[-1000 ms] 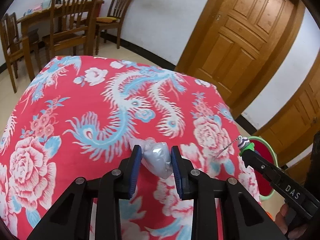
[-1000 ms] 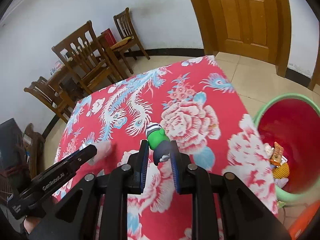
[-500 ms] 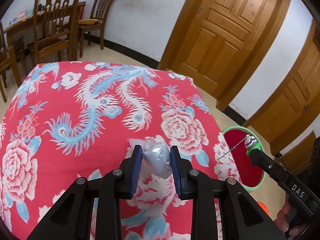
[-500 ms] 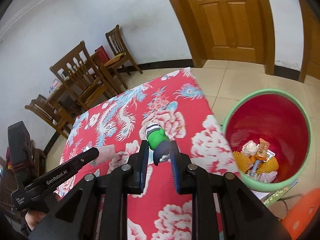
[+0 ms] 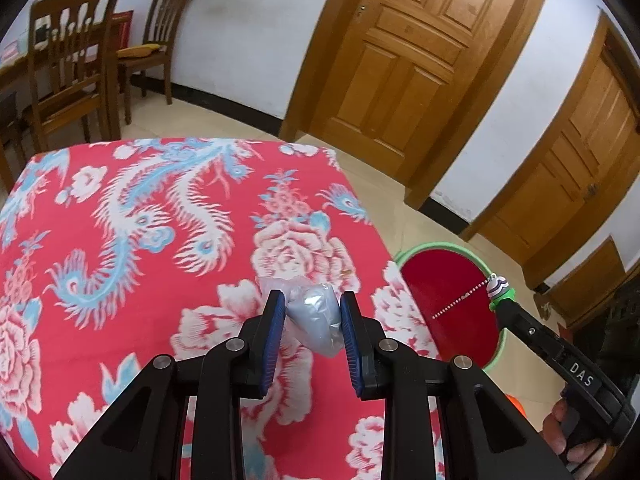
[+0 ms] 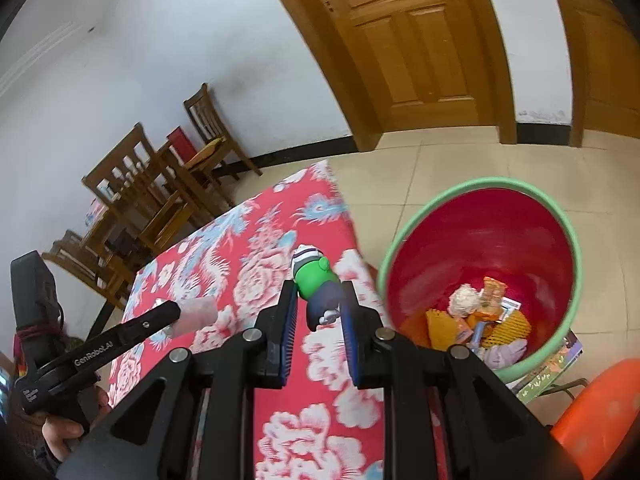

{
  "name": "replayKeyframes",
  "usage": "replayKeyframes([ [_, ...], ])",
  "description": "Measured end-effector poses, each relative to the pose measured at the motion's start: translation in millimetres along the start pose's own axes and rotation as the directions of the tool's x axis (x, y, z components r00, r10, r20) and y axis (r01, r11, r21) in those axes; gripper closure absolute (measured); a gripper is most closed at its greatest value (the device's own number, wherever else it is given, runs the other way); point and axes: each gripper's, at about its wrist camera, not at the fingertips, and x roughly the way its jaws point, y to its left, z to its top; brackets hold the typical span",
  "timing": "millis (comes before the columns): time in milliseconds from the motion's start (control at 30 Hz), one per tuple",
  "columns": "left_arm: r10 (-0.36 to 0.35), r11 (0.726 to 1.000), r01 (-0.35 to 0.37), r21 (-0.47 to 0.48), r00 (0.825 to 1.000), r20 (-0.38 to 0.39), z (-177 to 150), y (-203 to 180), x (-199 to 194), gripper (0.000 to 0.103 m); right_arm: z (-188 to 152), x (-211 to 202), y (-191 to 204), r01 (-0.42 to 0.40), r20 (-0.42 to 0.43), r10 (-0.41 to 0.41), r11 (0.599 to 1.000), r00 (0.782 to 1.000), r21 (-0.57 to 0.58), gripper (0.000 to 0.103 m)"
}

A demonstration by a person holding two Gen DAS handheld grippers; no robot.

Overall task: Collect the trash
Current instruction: 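Carry the plastic bag and green toy over the red bin with both grippers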

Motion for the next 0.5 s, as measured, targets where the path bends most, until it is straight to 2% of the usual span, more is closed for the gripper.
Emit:
replayKeyframes([
  [267,-0.031,0.998,0.032,0.058,0.999,-0.027,4.0,-35.1,18.2,0.074,2.6,-2.4,-45.3,0.070,0.011,-0.071,0.994,0.997,0.082,0.079],
  [500,-0.062,0.992,0.068,0.106,0.996,-0.056,4.8,-63.6,36.4,0.074,-0.7,3.0,-81.9,0.120,-0.018,-0.119,0.982,0.993,0.148,0.079],
])
